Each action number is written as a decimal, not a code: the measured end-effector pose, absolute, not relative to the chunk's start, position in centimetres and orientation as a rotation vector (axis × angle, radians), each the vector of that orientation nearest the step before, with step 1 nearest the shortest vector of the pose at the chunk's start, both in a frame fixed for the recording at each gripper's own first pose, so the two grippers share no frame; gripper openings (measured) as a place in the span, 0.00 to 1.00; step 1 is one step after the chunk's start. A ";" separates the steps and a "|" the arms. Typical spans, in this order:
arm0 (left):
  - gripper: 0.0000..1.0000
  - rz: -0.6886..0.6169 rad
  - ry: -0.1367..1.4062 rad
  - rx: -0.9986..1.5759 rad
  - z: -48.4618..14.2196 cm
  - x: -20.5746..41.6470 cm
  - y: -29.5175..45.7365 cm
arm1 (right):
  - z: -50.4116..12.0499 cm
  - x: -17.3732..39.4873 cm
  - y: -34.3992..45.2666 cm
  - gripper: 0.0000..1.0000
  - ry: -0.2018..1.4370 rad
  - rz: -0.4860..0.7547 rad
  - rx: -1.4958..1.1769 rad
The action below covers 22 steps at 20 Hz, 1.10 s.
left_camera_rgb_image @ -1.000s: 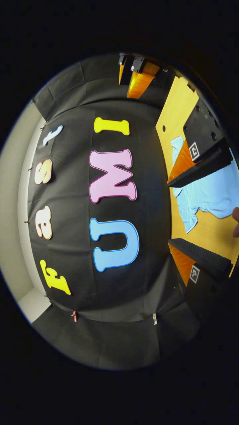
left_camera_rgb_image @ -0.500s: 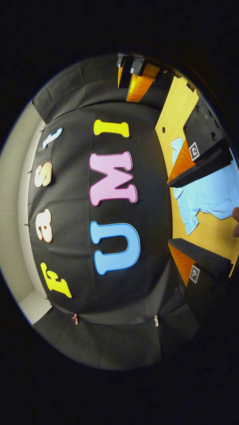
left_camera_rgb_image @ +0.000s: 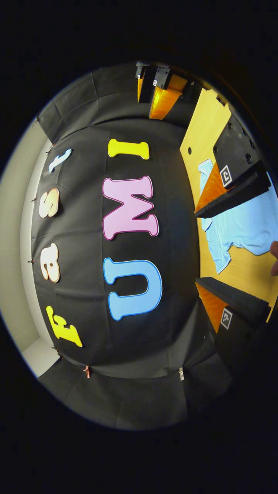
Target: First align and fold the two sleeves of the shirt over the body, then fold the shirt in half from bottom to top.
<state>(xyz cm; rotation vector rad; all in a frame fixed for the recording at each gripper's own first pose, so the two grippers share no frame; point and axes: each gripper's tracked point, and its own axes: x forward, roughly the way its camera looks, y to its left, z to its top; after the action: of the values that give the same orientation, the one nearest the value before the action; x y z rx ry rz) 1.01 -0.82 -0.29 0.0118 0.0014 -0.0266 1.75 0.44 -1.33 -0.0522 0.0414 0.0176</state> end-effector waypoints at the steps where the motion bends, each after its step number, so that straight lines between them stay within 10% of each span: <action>1: 0.97 -0.030 0.003 0.011 -0.4 1.1 -1.0 | -1.8 2.3 0.5 0.96 0.059 0.024 -0.055; 22: 0.98 0.089 0.124 -0.011 -5.0 5.2 -1.3 | -40.0 25.9 -9.0 0.97 0.799 -0.124 0.109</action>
<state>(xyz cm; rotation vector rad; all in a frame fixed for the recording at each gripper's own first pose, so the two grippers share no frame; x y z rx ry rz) 5.15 -1.31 -4.99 -0.0107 0.1237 0.0887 25.92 -9.01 -40.04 0.1094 0.7986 -0.1239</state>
